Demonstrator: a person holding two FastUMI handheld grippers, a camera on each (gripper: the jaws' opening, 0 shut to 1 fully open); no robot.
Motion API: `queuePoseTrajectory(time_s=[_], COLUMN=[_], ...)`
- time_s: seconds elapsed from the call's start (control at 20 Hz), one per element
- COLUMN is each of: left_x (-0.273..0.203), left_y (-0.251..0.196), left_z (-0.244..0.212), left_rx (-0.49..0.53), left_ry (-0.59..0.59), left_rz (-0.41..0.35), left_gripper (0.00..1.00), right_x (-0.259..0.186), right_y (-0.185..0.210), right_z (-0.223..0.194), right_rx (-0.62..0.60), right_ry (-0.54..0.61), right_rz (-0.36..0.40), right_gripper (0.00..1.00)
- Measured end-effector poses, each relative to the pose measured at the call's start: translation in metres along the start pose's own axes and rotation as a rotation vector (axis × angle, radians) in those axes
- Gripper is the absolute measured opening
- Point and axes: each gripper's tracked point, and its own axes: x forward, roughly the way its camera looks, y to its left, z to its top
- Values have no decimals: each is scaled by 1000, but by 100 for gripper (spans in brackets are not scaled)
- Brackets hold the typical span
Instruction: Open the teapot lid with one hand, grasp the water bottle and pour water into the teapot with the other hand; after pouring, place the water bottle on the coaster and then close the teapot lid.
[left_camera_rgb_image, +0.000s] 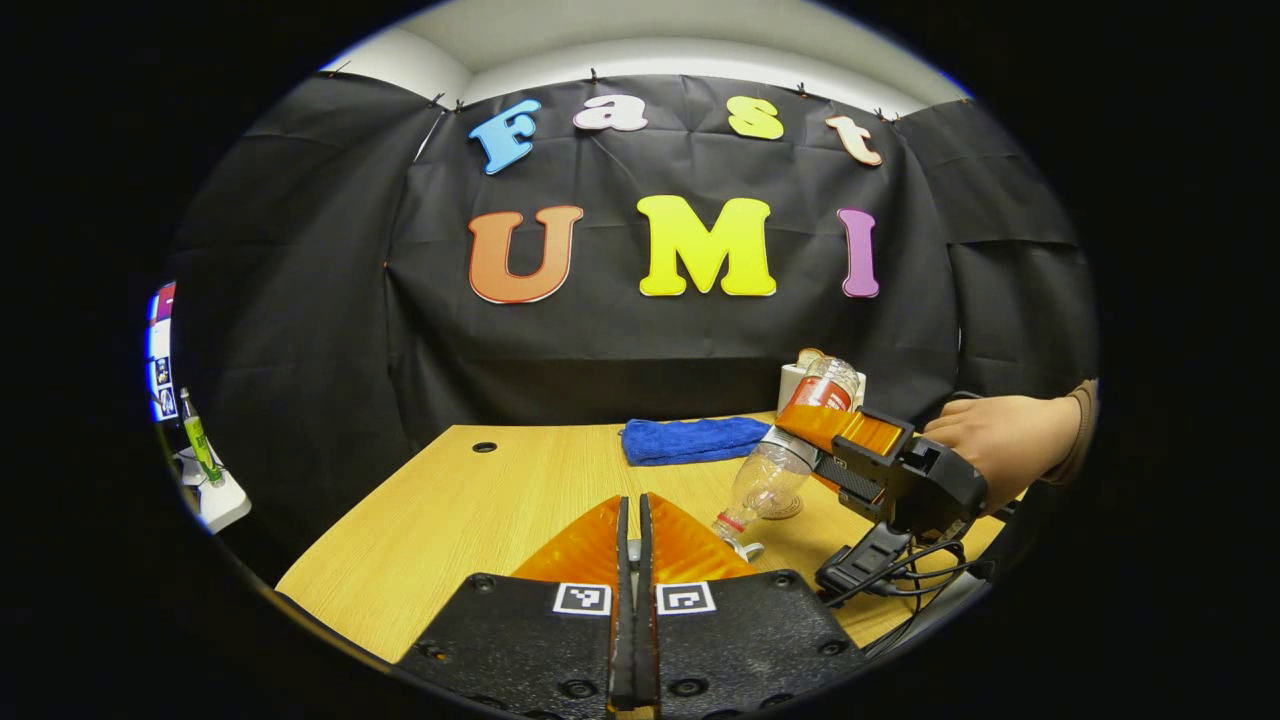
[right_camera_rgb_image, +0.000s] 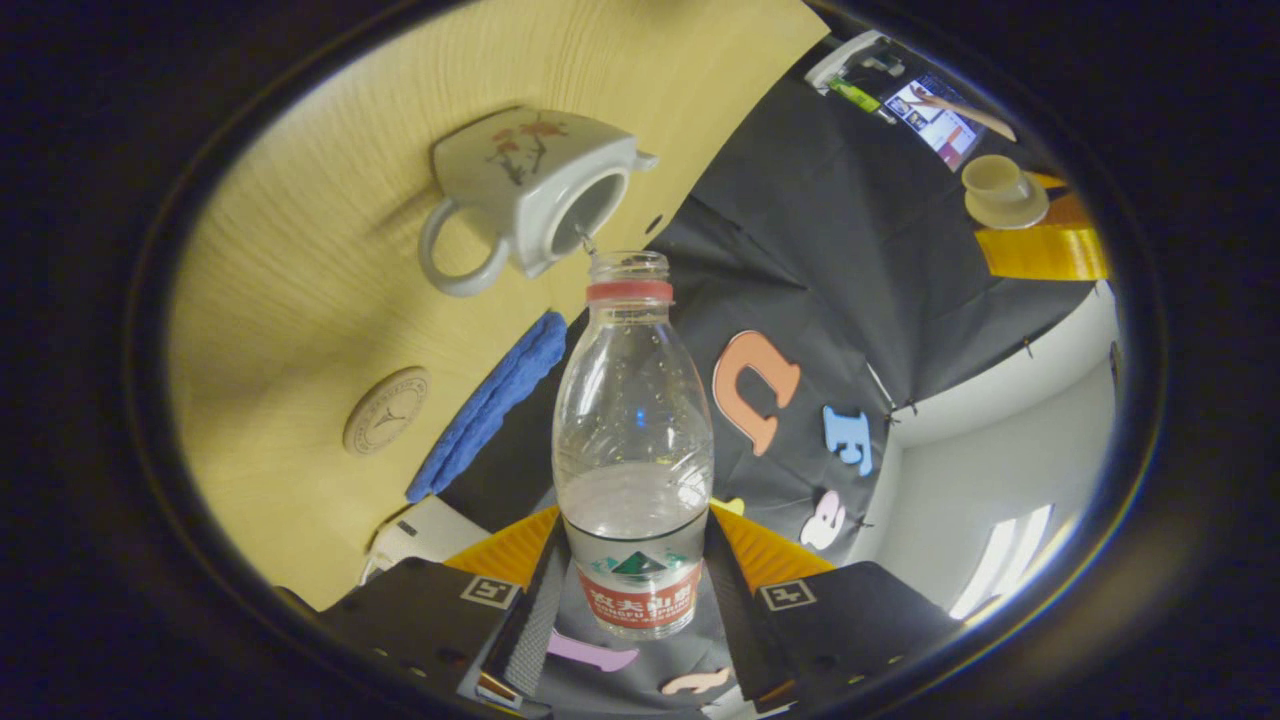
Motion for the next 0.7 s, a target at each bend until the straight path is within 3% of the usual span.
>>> queuePoseTrajectory(time_s=[0.45,0.7], left_x=[0,0], left_y=[1,1], left_z=[-1,0], left_rx=[1,3], left_ry=[4,0], left_rz=[-1,2], left_gripper=[7,2], right_x=[2,2], right_y=[-17,-13], right_z=[2,0], right_rx=[-87,-37], right_ry=[-17,-15], right_rz=[-85,-74], right_gripper=[72,72])
